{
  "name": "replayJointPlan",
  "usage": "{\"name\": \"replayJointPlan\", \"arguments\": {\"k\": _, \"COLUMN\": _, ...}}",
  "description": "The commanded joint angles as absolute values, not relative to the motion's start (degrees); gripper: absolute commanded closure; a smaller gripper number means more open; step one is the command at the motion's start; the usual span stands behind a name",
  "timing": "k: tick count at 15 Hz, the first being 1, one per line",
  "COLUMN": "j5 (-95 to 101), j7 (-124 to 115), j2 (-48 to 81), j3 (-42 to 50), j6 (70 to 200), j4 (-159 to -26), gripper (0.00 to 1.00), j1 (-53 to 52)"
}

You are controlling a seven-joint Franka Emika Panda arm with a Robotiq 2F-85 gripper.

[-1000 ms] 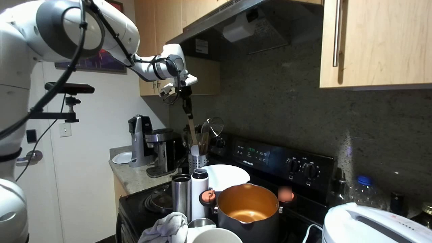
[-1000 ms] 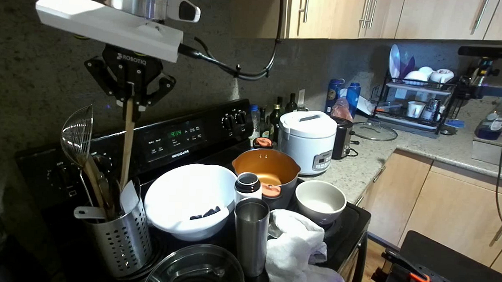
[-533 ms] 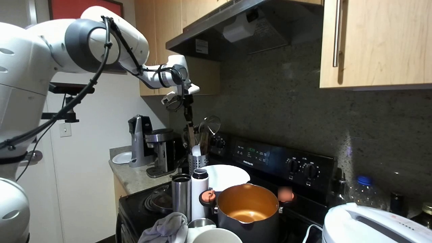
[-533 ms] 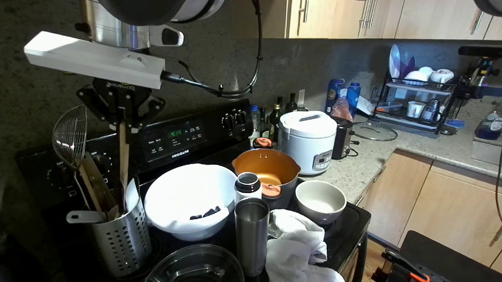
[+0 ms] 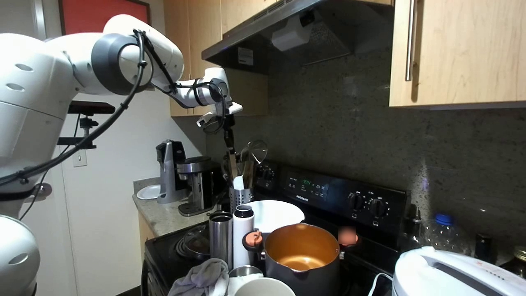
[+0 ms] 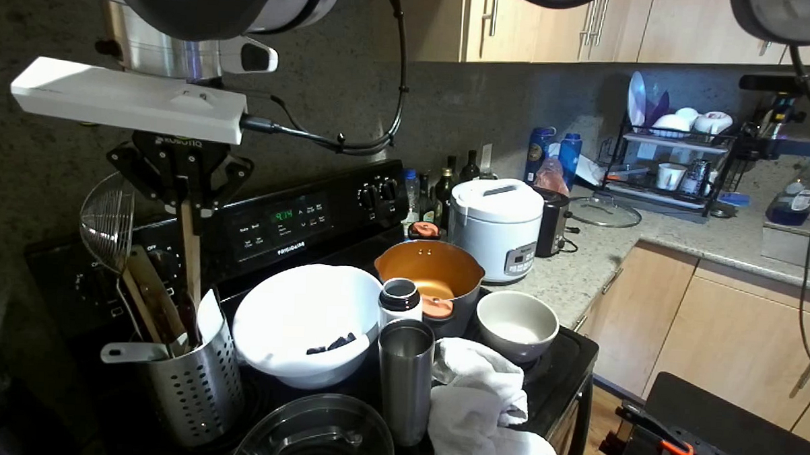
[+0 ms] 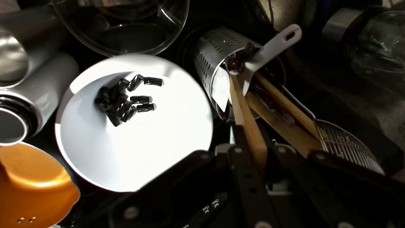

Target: Pick up the wooden spoon and use it to stir the contents of the white bowl

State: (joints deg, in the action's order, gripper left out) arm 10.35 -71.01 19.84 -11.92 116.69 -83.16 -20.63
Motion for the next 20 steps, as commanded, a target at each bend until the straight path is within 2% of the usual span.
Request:
{"name": "replayJointPlan", "arguments": {"k": 1, "j5": 10.8, "j7": -70.0, "j2": 23.1, "j3": -11.1, "j6": 115.5, "j4": -80.6, "gripper": 0.95, "j1": -22.4}}
{"name": "replayJointPlan", "arguments": {"k": 7, "j5": 11.9, "j7": -70.2, "j2": 23.4, "j3": -10.6, "j6": 114.7, "j4": -80.0, "gripper": 0.96, "j1": -23.1}}
{"name": "replayJointPlan", "arguments": {"k": 8, "j5": 12.1, "j7": -70.3, "j2": 23.3, "j3": -10.6, "j6": 114.7, "j4": -80.2, "gripper": 0.69, "j1": -23.2}}
{"name": "replayJointPlan", "arguments": {"k": 14, "j5": 12.3, "j7": -70.3, "j2": 25.2, "j3": -9.5, "j6": 114.0, "j4": -79.7, "gripper": 0.27, "j1": -23.8}}
{"name": "replayJointPlan", "arguments": {"k": 16, "j5": 12.5, "j7": -70.3, "j2": 25.3, "j3": -9.1, "j6": 113.7, "j4": -79.2, "gripper": 0.1, "j1": -24.0}}
{"name": "replayJointPlan", "arguments": {"k": 18, "j5": 12.7, "j7": -70.4, "j2": 25.2, "j3": -8.7, "j6": 113.6, "j4": -78.7, "gripper": 0.0, "j1": -24.0}}
{"name": "replayJointPlan", "arguments": {"k": 20, "j5": 12.9, "j7": -70.4, "j2": 25.2, "j3": -8.4, "j6": 113.6, "j4": -78.1, "gripper": 0.0, "j1": -24.0}}
